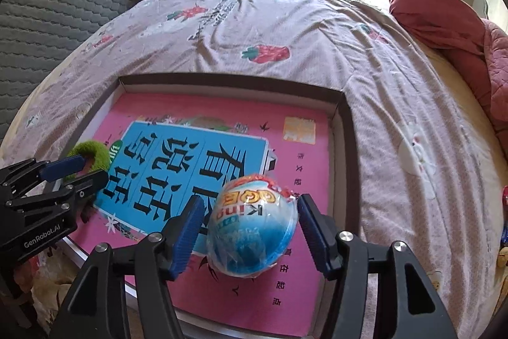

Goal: Organize objects
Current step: 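Lower the ring onto the book and open the left tool while the right tool releases the egg, then withdraw both open tools from the tray toward the remaining items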

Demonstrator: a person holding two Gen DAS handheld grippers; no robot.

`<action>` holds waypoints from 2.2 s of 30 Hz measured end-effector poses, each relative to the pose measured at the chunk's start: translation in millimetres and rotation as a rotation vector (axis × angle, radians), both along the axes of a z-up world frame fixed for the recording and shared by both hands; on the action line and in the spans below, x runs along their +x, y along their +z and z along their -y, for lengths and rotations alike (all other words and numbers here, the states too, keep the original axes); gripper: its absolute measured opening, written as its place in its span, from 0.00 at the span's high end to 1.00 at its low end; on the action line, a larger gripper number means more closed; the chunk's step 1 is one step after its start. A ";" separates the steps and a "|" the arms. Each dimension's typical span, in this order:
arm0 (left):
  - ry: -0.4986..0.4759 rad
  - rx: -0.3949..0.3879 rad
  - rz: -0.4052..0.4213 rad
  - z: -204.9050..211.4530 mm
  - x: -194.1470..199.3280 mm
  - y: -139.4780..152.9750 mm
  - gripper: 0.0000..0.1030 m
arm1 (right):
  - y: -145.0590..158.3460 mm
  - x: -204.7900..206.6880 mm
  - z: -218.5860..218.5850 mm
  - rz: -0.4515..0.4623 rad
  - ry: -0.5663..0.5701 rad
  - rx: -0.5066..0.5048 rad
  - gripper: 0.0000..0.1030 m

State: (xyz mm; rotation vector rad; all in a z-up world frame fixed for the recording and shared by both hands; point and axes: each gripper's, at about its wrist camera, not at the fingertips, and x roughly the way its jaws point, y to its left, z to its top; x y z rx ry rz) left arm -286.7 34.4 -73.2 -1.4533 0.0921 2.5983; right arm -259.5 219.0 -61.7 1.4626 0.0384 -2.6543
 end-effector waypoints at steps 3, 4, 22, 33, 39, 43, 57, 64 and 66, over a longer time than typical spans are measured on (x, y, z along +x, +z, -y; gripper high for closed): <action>0.007 0.005 -0.002 1.4 1.3 4.5 0.52 | 6.5 2.2 -0.2 -0.013 -0.003 0.006 0.40; 0.007 0.007 -0.005 1.7 2.2 6.8 0.51 | 8.1 2.9 -0.2 -0.017 -0.003 0.008 0.40; 0.020 0.013 -0.117 10.2 50.6 70.6 0.44 | 72.8 47.9 8.2 -0.157 0.019 -0.002 0.38; 0.015 -0.009 -0.223 7.4 106.8 110.9 0.44 | 111.7 100.4 14.5 -0.238 0.045 -0.015 0.37; 0.016 -0.054 -0.274 4.8 135.5 119.6 0.44 | 125.2 128.6 19.5 -0.277 0.052 0.026 0.37; 0.007 -0.061 -0.269 3.6 149.2 117.7 0.44 | 129.1 141.7 19.6 -0.287 0.053 0.022 0.37; 0.006 -0.063 -0.284 7.9 187.3 122.9 0.44 | 138.1 183.7 23.7 -0.305 0.067 0.018 0.37; 0.007 -0.053 -0.278 10.6 206.9 113.5 0.44 | 133.2 203.3 25.8 -0.307 0.077 0.012 0.37; 0.007 -0.052 -0.275 11.3 210.4 110.5 0.44 | 130.4 208.3 26.2 -0.304 0.077 0.010 0.37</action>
